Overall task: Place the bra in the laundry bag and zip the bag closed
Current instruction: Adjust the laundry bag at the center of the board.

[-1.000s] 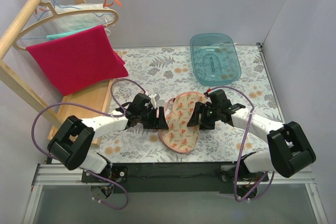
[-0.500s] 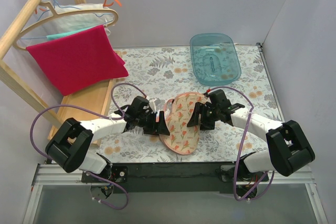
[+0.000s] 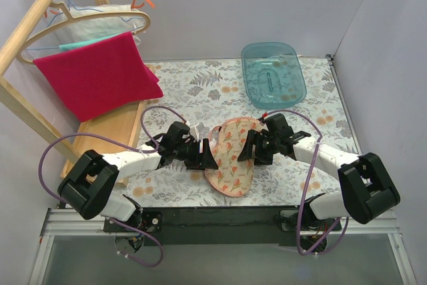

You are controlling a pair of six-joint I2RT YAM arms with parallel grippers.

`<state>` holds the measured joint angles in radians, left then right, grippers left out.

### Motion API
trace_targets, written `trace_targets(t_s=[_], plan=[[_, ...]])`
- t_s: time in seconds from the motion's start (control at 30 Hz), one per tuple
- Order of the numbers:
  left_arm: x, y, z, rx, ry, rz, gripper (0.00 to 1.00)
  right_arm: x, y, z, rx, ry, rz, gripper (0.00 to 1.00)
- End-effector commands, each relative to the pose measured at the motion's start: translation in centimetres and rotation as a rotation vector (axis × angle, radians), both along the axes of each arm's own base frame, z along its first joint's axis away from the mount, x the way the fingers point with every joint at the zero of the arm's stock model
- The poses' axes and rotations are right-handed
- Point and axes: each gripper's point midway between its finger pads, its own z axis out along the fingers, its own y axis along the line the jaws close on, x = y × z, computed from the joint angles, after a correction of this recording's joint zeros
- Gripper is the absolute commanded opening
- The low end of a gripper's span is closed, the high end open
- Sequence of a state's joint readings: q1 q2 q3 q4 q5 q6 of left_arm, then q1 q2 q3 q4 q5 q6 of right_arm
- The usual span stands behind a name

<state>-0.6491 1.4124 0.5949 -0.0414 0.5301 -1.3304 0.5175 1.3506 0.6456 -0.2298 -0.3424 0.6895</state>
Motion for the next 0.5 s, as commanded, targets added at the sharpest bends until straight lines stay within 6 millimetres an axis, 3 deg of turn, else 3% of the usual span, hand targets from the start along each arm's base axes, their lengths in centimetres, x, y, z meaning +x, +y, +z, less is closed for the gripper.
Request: trace_targets(t_s=[0.0,0.13,0.23,0.37,0.4,0.47], plan=[[0.1,-0.1,0.1,-0.004,-0.010,0.047,0.57,1.1,0.8,1.1,0.024,-0.027,0.003,0.73],[0.9,-0.3,0.3,-0.007,-0.046,0.085,0.51,1.1,0.8,1.1,0.024,-0.027,0.003,0.73],[1.3,-0.5,0.2,0.001,-0.061,0.098,0.41,1.2,0.8,1.0,0.022,-0.026,0.001,0.73],[1.8,-0.8,0.3,0.008,-0.076,0.104,0.19,1.1,0.7,1.0,0.022,-0.026,0.001,0.73],[2.0,-0.8,0.3,0.011,-0.081,0.108,0.09,1.1,0.7,1.1,0.023,-0.027,0.001,0.73],[2.5,-0.7,0.7,0.016,-0.110,0.116,0.00,1.1,0.8,1.2,0.025,-0.031,0.003,0.73]])
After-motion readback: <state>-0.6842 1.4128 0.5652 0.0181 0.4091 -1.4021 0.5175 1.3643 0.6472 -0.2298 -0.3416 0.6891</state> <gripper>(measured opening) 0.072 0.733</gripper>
